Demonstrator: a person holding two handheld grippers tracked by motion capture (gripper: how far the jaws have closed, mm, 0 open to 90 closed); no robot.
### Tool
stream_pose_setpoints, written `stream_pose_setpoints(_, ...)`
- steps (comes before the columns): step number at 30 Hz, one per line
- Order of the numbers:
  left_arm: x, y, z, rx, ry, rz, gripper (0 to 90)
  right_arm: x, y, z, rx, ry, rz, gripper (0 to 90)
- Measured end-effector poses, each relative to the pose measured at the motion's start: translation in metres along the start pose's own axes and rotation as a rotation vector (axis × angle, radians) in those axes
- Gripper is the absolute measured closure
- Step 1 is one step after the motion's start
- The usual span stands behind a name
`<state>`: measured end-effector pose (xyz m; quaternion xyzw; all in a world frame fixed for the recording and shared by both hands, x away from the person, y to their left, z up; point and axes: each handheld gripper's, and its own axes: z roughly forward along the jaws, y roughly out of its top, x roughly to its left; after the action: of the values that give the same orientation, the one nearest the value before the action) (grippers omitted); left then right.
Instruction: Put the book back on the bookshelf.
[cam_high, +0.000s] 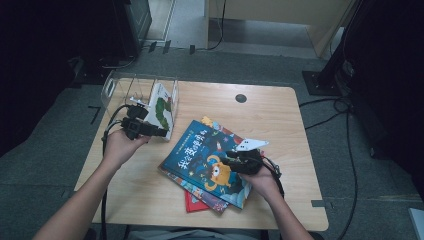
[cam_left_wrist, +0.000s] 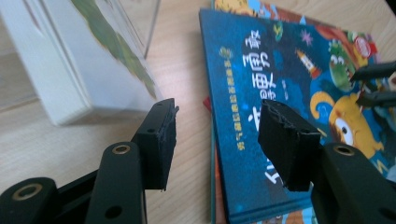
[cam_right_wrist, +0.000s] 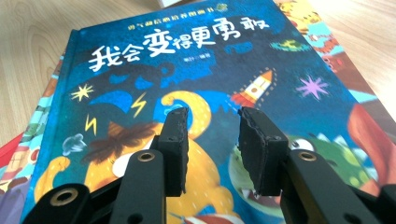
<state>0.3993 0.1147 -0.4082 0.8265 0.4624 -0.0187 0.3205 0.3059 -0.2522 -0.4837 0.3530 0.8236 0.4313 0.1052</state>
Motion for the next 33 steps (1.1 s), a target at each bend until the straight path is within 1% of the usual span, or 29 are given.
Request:
stream_pose_setpoints(1,0.000,-0.002,0.003,0.002,0.000,-0.004,48.2,-0.001,-0.001,-0.001,-0.004,-0.003,-0.002,63.0)
stream_pose_setpoints(2,0.001,-0.004,0.005,0.007,-0.001,-0.007,48.8,-0.003,-0.001,-0.002,-0.010,-0.004,0.005,63.0)
stream_pose_setpoints(4,0.001,-0.007,0.010,0.013,-0.016,-0.015,49.2,-0.007,-0.003,-0.005,-0.011,0.003,0.028,63.1)
stream_pose_setpoints(5,0.001,-0.009,0.012,0.019,-0.015,-0.009,49.4,-0.008,-0.004,-0.006,-0.015,0.002,0.044,63.3)
stream_pose_setpoints(8,0.001,-0.016,0.018,0.025,-0.043,-0.028,50.3,-0.011,-0.008,-0.011,-0.015,-0.022,0.045,63.6)
stream_pose_setpoints(9,0.001,-0.017,0.019,0.021,-0.049,-0.033,50.5,-0.011,-0.009,-0.013,-0.016,-0.029,0.054,63.6)
stream_pose_setpoints(10,0.001,-0.019,0.021,0.020,-0.061,-0.038,50.9,-0.012,-0.010,-0.014,-0.019,-0.030,0.055,63.6)
stream_pose_setpoints(13,0.000,-0.024,0.027,0.041,-0.068,-0.040,51.0,-0.015,-0.013,-0.017,-0.019,-0.039,0.069,64.5)
stream_pose_setpoints(15,0.000,-0.025,0.031,0.047,-0.078,-0.032,50.9,-0.016,-0.016,-0.019,-0.020,-0.048,0.079,64.7)
stream_pose_setpoints(16,-0.001,-0.025,0.034,0.051,-0.088,-0.035,50.7,-0.016,-0.017,-0.020,-0.020,-0.052,0.085,64.7)
stream_pose_setpoints(21,-0.004,-0.024,0.044,0.068,-0.090,0.001,48.6,-0.018,-0.022,-0.028,-0.038,-0.054,0.115,65.6)
stream_pose_setpoints(25,-0.002,-0.024,0.055,0.082,-0.109,0.000,47.2,-0.022,-0.030,-0.034,-0.035,-0.069,0.132,67.5)
stream_pose_setpoints(26,-0.003,-0.023,0.059,0.087,-0.106,-0.002,46.6,-0.024,-0.032,-0.035,-0.034,-0.073,0.140,68.0)
stream_pose_setpoints(27,-0.003,-0.024,0.061,0.089,-0.103,0.005,46.5,-0.025,-0.035,-0.037,-0.027,-0.080,0.148,69.4)
stream_pose_setpoints(28,-0.003,-0.024,0.061,0.089,-0.103,0.005,46.4,-0.025,-0.035,-0.037,-0.027,-0.080,0.148,69.4)
stream_pose_setpoints(29,-0.005,-0.025,0.064,0.095,-0.090,0.020,46.3,-0.028,-0.040,-0.041,-0.024,-0.097,0.154,72.7)
stream_pose_setpoints(30,-0.006,-0.025,0.066,0.094,-0.083,0.024,46.0,-0.028,-0.041,-0.042,-0.021,-0.099,0.164,74.6)
stream_pose_setpoints(33,-0.006,-0.025,0.067,0.081,-0.087,0.030,45.4,-0.031,-0.047,-0.048,-0.012,-0.109,0.181,80.7)
